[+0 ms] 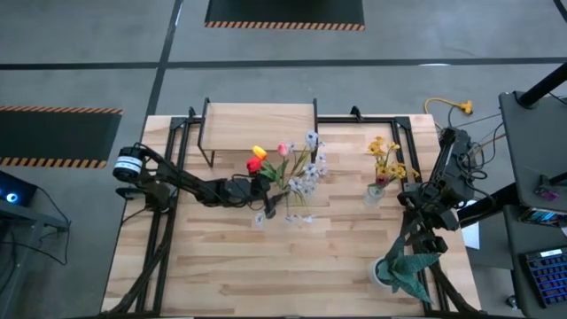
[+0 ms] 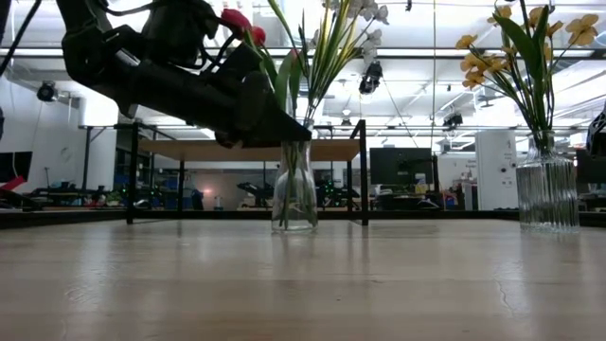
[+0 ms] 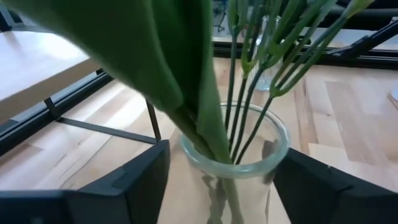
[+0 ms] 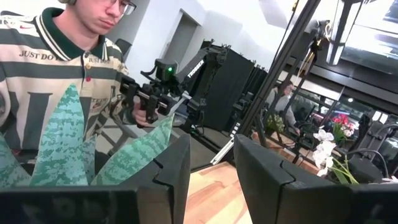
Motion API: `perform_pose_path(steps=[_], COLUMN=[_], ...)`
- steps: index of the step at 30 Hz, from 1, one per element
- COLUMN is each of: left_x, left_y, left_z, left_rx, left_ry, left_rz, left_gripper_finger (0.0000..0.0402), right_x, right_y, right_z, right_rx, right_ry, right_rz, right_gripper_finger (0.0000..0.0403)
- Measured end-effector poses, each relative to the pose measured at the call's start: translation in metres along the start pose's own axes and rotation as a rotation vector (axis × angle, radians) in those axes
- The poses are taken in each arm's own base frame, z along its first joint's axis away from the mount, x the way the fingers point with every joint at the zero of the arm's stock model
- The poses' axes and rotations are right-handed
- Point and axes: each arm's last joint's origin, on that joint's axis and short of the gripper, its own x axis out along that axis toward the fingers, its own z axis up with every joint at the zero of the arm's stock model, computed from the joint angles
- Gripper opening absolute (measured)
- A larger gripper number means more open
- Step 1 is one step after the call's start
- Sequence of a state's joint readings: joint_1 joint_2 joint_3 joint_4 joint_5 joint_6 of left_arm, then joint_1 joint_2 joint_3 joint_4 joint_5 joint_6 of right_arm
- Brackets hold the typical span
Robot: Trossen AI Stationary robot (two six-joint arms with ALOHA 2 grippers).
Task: Pick and place flowers into a vace then onto a shelf
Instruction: Put the left transparent vase on the shelf
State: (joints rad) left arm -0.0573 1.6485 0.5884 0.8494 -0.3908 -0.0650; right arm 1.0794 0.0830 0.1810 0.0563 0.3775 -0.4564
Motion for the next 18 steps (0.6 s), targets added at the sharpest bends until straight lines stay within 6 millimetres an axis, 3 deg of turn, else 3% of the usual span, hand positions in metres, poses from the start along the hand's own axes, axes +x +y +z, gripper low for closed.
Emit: perform_pose_path(steps=[8,18], left_x=[0.0000,-0.0019], left_y=[0.0001,0.0006], left_z=[-0.0001,0.0041], left_rx=[-0.002,-0.008], left_ry=[0.001,-0.018], left_rz=[0.001,0.002], left_gripper_finger=[0.0178,0.0176], right_x=[0.0000,0.0000], right_y=[0.0000,0.0000], right_z=[0.0000,0.0000], right_rx=[0.000,0.000], right_ry=[0.000,0.000], right_rz=[0.000,0.000], right_gripper_finger=[0.0114,0.0114])
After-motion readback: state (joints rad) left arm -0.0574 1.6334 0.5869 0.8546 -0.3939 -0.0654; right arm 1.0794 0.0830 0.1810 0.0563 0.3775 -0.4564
